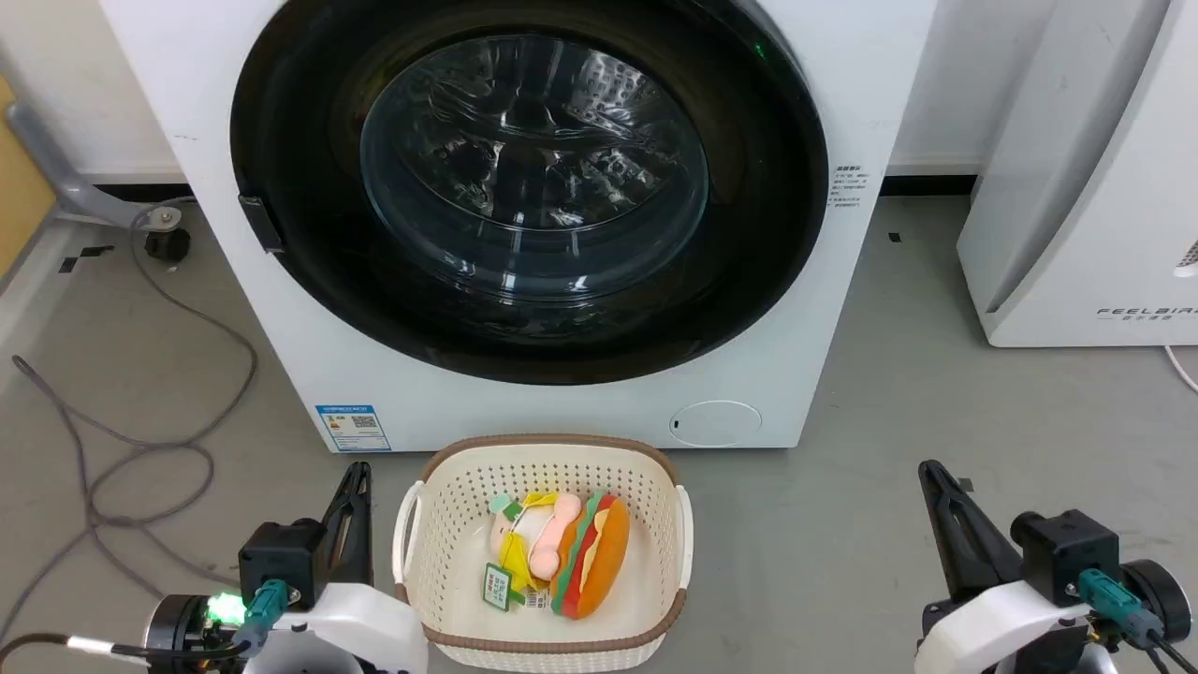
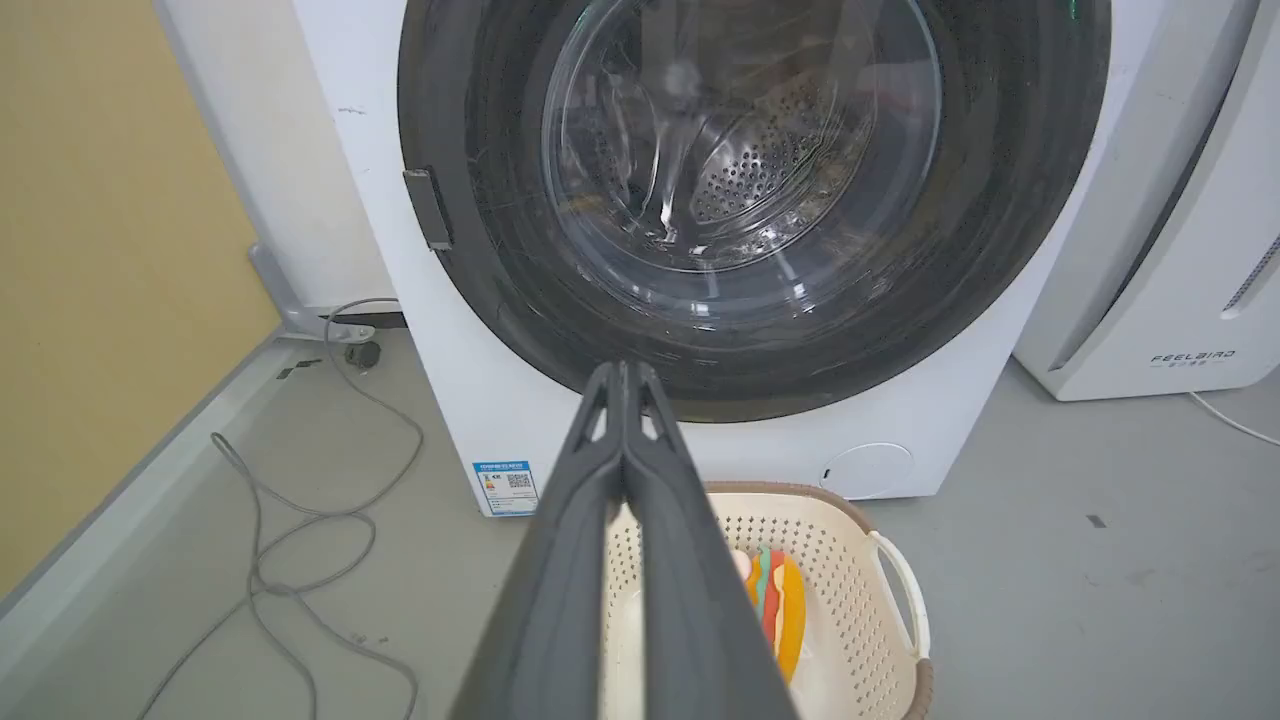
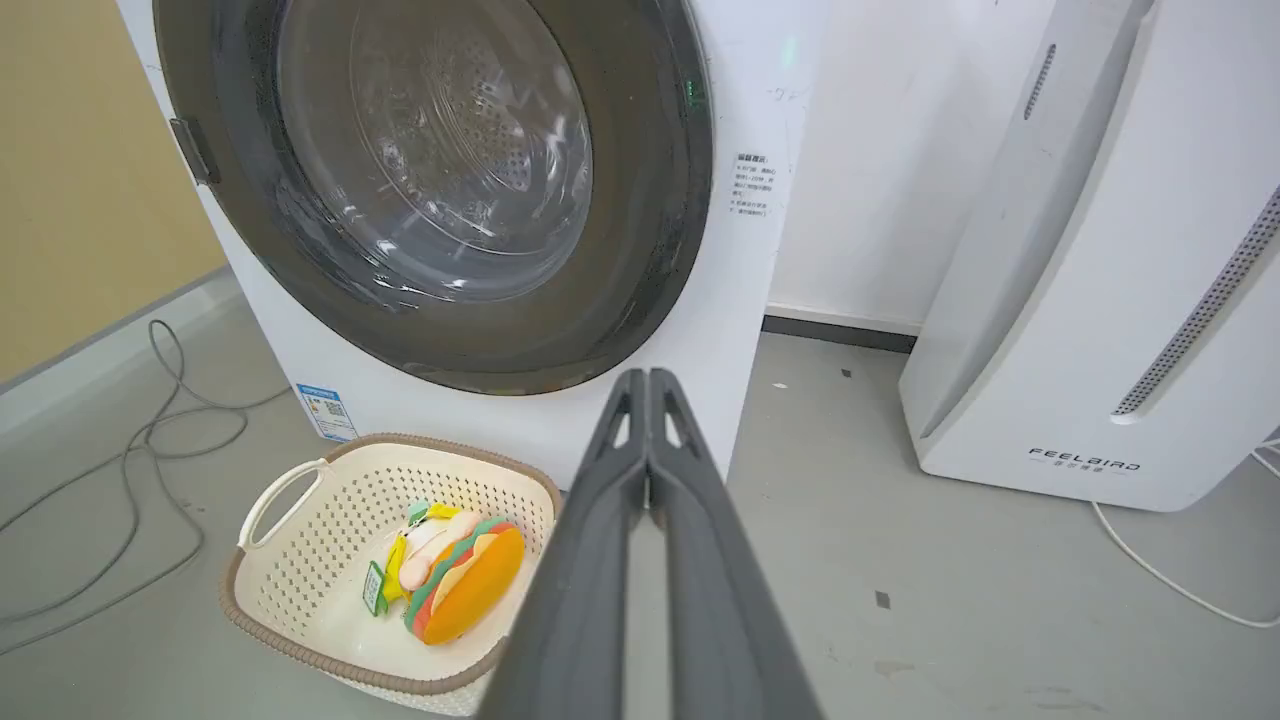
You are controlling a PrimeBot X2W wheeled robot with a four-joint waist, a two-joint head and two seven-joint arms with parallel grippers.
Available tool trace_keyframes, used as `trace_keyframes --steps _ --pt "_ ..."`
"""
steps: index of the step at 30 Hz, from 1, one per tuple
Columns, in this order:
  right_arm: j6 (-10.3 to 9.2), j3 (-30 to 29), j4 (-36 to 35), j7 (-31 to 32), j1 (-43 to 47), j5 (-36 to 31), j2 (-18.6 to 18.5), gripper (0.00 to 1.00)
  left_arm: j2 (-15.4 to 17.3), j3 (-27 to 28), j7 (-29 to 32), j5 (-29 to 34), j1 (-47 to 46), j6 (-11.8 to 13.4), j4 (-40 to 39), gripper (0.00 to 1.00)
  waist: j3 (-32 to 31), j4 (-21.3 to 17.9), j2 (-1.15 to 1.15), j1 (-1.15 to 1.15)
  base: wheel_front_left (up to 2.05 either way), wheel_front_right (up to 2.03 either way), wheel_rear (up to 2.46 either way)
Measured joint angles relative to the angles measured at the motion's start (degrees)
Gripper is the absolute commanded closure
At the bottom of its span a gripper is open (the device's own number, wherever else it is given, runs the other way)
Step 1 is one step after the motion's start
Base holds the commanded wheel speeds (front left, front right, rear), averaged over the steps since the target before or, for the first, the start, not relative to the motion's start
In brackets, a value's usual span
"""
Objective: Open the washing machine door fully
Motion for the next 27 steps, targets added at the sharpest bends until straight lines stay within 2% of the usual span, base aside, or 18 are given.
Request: trace_keyframes --steps 13,14,27 --pt "0.0 0.1 -0.4 0.5 0.0 -0.4 0.0 1.0 -0.2 0.4 0.7 0.8 0.0 0.0 -0.4 1.0 0.0 0.1 0.0 0.0 0.0 0.0 0.0" --pt "0.0 0.1 -0.4 0.5 0.0 -0.4 0.0 0.0 -0.2 0.4 0.7 0.8 0.0 0.0 -0.4 0.0 0.0 0.1 0.0 0.0 0.0 0.0 0.0" --pt "0.0 -0.3 0.3 -0.1 0.0 0.0 0.0 0.0 -0.2 -0.4 0.0 0.5 0.0 0.0 0.2 0.0 0.0 0.0 0.0 0.0 0.0 0.0 0.0"
